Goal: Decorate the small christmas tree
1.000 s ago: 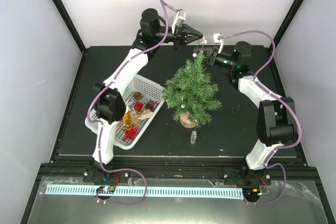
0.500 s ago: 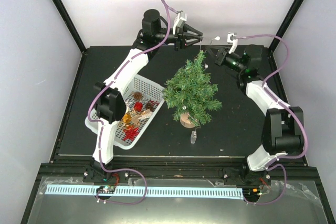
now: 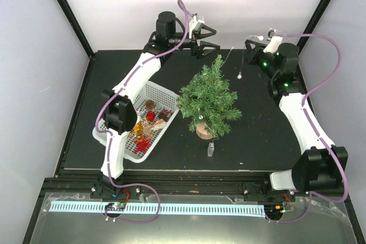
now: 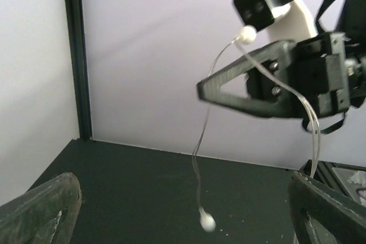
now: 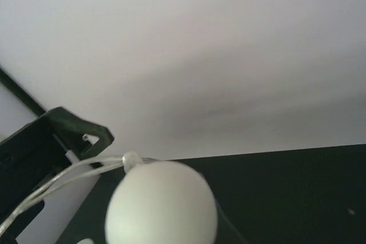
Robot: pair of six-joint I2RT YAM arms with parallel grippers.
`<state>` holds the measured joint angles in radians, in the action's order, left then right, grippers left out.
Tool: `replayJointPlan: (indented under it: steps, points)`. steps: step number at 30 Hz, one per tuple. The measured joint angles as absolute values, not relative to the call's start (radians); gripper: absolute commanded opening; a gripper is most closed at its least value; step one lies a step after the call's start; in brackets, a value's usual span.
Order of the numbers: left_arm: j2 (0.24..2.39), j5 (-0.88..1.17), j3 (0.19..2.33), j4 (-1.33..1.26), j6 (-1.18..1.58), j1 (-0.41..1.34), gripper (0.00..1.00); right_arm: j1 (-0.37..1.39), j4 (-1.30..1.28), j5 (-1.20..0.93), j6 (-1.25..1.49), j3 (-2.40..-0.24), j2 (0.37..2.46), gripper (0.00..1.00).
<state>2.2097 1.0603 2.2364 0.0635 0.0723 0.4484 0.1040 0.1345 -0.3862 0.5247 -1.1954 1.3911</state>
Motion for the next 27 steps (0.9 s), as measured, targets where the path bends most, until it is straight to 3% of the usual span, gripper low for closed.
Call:
replayJointPlan:
  steps: [5, 15, 21, 27]
  points:
    - [2.209, 1.002, 2.236, 0.121, 0.032, 0.444, 0.99, 0.104, -0.017, -0.219, 0.51, -1.225, 1.324, 0.01]
    - [2.104, 0.66, 2.236, 0.391, -0.197, 0.397, 0.99, 0.179, -0.314, 0.119, 0.479, -1.264, 1.166, 0.01]
    - [1.803, 0.496, 2.135, 0.52, -0.337, 0.371, 0.99, 0.254, -0.484, 0.244, 0.473, -1.325, 1.075, 0.01]
    - [1.477, 0.463, 2.0, 0.593, -0.396, 0.377, 0.99, 0.325, -0.661, 0.313, 0.469, -1.38, 1.0, 0.01]
